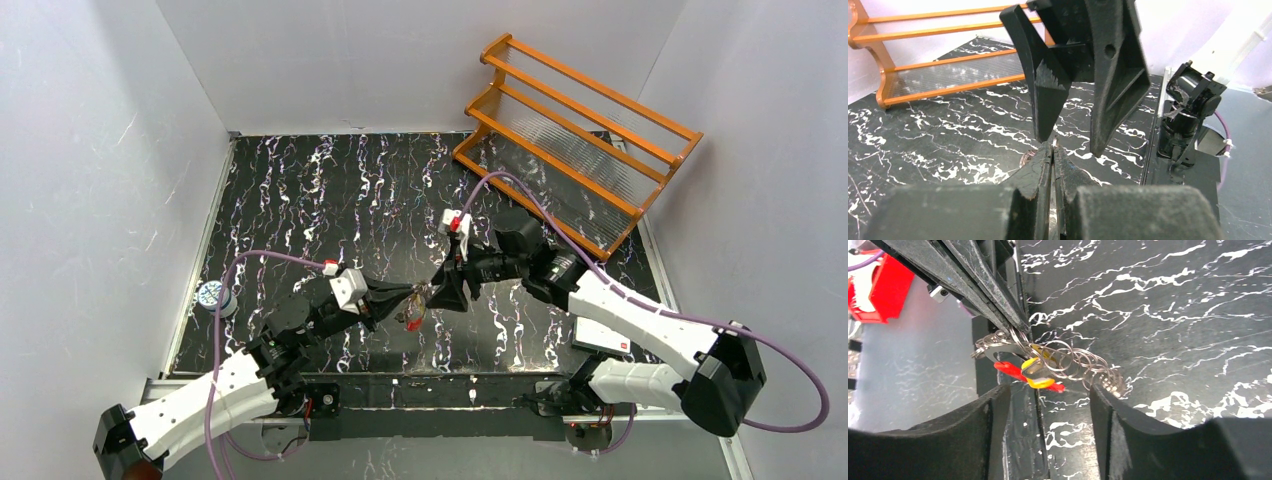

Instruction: Put the keys on the keyring

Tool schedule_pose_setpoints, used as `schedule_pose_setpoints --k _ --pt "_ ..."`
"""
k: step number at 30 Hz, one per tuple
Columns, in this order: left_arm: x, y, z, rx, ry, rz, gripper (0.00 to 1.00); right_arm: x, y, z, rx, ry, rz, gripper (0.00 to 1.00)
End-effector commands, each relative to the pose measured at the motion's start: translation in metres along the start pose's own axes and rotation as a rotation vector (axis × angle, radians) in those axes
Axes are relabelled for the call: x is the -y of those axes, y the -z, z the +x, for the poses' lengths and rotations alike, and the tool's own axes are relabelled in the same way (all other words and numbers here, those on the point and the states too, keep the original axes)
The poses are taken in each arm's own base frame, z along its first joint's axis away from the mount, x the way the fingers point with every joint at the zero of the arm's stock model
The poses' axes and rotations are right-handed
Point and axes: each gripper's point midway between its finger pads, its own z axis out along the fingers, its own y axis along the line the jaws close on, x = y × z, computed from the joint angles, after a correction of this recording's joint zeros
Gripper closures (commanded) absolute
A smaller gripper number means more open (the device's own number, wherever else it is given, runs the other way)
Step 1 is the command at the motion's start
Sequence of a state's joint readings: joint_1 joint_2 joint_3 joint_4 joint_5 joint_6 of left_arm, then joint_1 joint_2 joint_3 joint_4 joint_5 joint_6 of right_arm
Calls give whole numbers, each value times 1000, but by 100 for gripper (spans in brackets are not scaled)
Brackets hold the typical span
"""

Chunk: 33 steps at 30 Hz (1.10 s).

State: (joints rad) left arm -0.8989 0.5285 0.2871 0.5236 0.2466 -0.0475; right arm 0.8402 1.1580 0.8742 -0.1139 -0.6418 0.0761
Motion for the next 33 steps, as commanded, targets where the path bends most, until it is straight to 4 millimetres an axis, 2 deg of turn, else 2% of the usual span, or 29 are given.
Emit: schedule_pose_setpoints --k 1,5,7,9,10,13,15,18,19,22,26,27,28,31,33 --pt "-15 -1 4 0 -4 -80 100 17 4 -10 74 38 121 29" --pt "-31 -10 19 -58 -30 -145 100 30 9 -6 93 6 206 21" --pt "-41 -18 26 -96 -61 -183 99 36 10 4 88 -11 242 15" --pt "-53 -26 35 -143 -77 -228 94 43 11 6 112 -24 281 12" --pt "-56 -32 47 -187 -80 -229 93 46 13 9 114 -33 296 10" --pt "-61 -47 65 -265 -82 -227 88 54 16 14 120 -59 334 8" --pt "-65 -56 75 -309 -69 -228 79 61 21 17 128 -90 368 5" --pt "-70 -69 80 -332 -31 -242 49 74 29 22 141 -136 410 1" --pt "-77 -72 81 -337 -18 -283 39 78 32 24 145 -154 424 1" --pt "-92 -77 83 -361 54 -354 23 94 42 30 164 -216 455 1" --pt "-119 -72 92 -394 153 -422 13 126 62 44 187 -285 552 1" --pt "-128 -67 96 -399 186 -438 6 139 69 51 189 -307 600 1" --pt "-137 -60 99 -401 217 -460 2 151 77 57 196 -331 651 1" --pt "-172 -28 108 -402 292 -581 2 188 108 78 217 -418 827 1" --pt "-194 0 114 -403 310 -677 2 205 128 89 220 -426 948 1"
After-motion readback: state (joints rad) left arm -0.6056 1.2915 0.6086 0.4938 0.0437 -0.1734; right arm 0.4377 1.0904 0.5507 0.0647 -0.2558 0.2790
